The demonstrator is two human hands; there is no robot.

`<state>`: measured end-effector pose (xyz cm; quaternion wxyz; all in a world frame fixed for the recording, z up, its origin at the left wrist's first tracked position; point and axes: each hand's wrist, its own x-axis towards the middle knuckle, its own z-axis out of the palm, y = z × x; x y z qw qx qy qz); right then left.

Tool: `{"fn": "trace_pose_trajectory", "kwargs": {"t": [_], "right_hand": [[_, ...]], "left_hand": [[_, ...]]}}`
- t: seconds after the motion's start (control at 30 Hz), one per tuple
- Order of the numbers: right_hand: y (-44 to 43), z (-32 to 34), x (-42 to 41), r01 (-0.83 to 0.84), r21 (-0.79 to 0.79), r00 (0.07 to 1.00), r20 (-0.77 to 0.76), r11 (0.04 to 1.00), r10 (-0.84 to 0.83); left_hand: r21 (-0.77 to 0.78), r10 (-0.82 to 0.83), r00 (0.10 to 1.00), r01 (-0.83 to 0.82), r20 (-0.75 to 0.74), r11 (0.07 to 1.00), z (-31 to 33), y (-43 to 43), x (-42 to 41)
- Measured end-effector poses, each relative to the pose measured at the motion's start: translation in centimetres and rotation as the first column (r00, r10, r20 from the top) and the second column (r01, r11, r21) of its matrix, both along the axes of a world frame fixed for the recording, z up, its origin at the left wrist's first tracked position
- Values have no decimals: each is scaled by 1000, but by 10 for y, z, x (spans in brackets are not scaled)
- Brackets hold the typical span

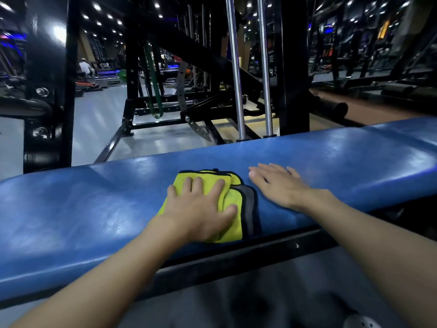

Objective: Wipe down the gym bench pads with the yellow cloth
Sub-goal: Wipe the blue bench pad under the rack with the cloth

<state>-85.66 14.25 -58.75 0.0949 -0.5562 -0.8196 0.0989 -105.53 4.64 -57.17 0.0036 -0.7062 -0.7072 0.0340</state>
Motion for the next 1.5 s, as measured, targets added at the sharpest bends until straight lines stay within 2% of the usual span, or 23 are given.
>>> {"fn": "trace_pose_trajectory", "kwargs": {"t": [0.1, 0.37, 1.0, 1.27, 1.5], "right_hand": [[1, -7, 1, -16, -27, 1000, 7, 1000, 16], [5, -12, 4, -40, -25, 999, 16, 999, 41], [8, -12, 0, -33, -31, 999, 29, 999, 34], [9, -13, -1, -20, -29, 1000, 18, 999, 21], [4, -10, 1, -25, -24, 1000, -1, 999, 25]], "left_hand": [[58, 11, 999, -13, 37, 998, 2, -3, -2], [49, 19, 997, -23, 72, 999, -6, 27, -11], [-6, 187, 975, -187, 124, 982, 4, 203, -41], [39, 146, 986, -149, 79, 988, -1, 175, -39], [29, 98, 992, -100, 76, 995, -4, 100, -24]]}}
